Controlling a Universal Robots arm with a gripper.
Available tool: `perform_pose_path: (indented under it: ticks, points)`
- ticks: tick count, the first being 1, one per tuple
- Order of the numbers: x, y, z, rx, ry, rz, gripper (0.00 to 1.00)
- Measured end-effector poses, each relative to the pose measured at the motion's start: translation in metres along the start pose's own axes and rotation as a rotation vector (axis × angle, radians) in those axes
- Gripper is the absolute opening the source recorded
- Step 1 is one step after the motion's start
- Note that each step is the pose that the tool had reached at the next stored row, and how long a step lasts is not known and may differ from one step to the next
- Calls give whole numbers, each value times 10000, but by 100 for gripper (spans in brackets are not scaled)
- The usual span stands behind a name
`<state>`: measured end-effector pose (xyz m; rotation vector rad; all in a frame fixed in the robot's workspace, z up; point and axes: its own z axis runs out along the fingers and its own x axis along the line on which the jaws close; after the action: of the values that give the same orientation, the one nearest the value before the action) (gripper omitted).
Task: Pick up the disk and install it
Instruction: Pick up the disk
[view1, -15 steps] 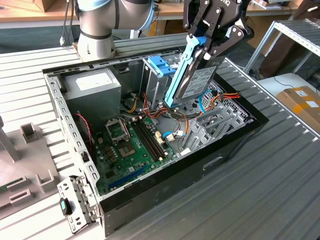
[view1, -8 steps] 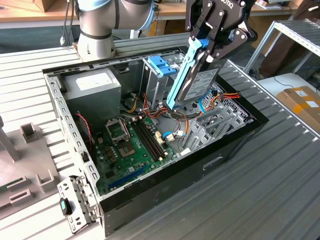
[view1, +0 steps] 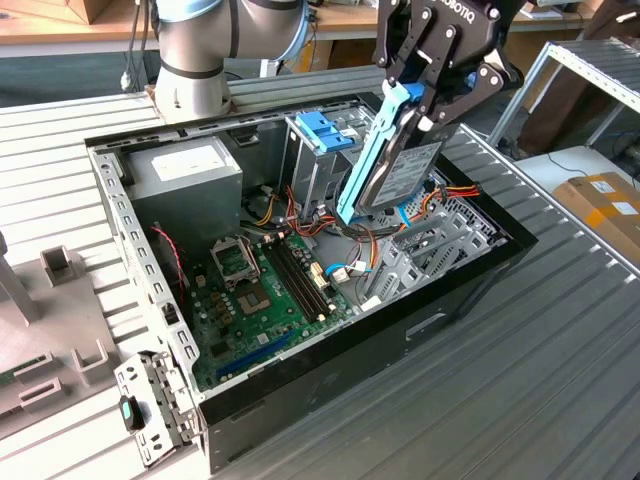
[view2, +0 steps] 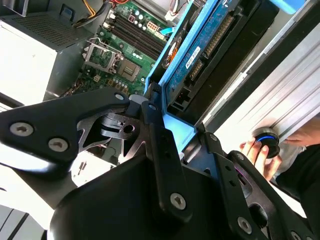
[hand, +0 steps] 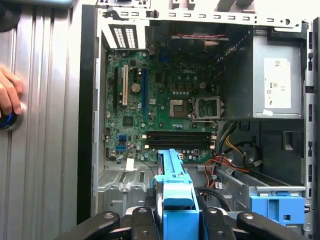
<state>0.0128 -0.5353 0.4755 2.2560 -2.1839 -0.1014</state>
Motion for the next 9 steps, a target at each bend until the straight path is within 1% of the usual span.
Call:
perform_pose_path:
  ticks: [3, 9]
  points:
    - [19, 1, 0, 0, 0, 0, 37]
    - [90, 3, 2, 0, 0, 0, 37]
